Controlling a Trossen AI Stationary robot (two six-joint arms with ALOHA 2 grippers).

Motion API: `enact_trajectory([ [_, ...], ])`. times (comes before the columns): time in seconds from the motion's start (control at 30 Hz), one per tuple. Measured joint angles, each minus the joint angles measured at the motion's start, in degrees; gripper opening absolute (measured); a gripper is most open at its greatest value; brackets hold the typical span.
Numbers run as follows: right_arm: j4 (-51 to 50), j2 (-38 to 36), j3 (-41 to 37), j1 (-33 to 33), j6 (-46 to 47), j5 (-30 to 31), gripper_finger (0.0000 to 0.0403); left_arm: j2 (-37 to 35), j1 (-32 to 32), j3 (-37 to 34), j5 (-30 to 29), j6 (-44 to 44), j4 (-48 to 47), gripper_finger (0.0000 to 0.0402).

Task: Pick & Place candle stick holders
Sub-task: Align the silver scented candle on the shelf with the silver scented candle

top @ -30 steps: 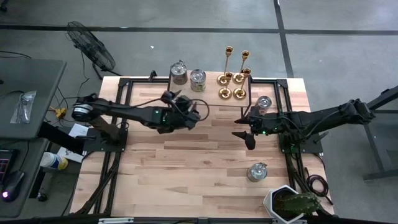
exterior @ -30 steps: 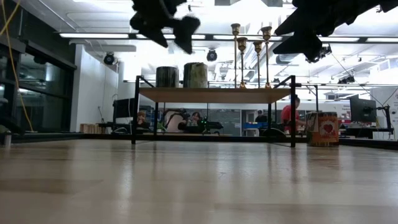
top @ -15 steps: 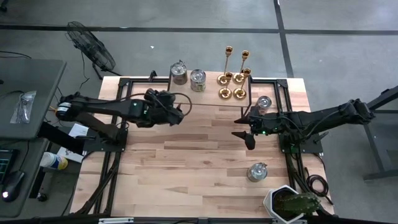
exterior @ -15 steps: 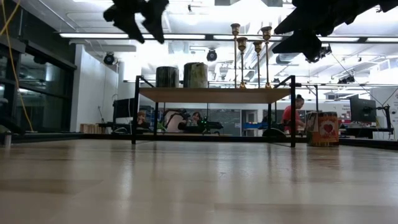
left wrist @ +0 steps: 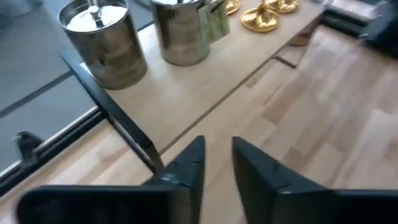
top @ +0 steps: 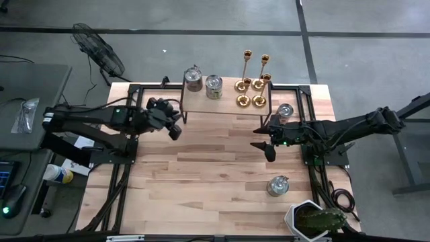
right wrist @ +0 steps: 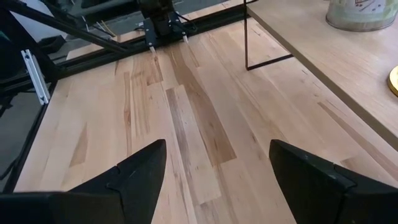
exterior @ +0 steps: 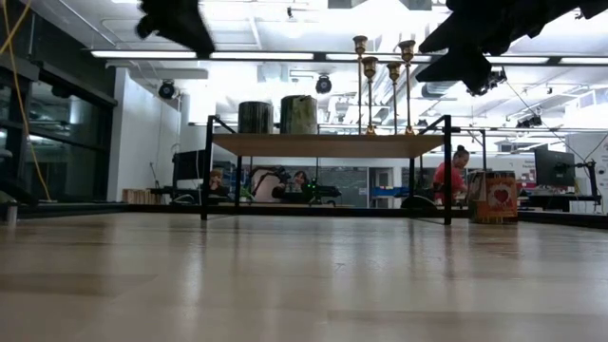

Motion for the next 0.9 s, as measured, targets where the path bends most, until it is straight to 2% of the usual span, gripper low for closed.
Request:
enact_trajectory([
  [0.1,0.0,0.0,0.0,0.0,0.0,0.0,0.0278,-4.6,0.0,-3.7,2.9,0.9,3.9,0.0025],
  [0.17,0.0,0.0,0.0,0.0,0.0,0.0,0.0278,-6.9,0.0,-6.6,4.7,0.8,5.5,0.0007],
  [0.43,0.2,0.0,0.0,0.0,0.0,0.0,0.0278,-17.6,0.0,-16.7,11.3,0.5,10.2,0.0012],
  [0.67,0.2,0.0,0.0,0.0,0.0,0.0,0.0278,-26.6,0.0,-22.9,20.9,5.6,17.7,0.0012],
  [0.9,0.2,0.0,0.0,0.0,0.0,0.0,0.0278,-32.3,0.0,-27.7,22.4,6.8,20.0,0.0012],
])
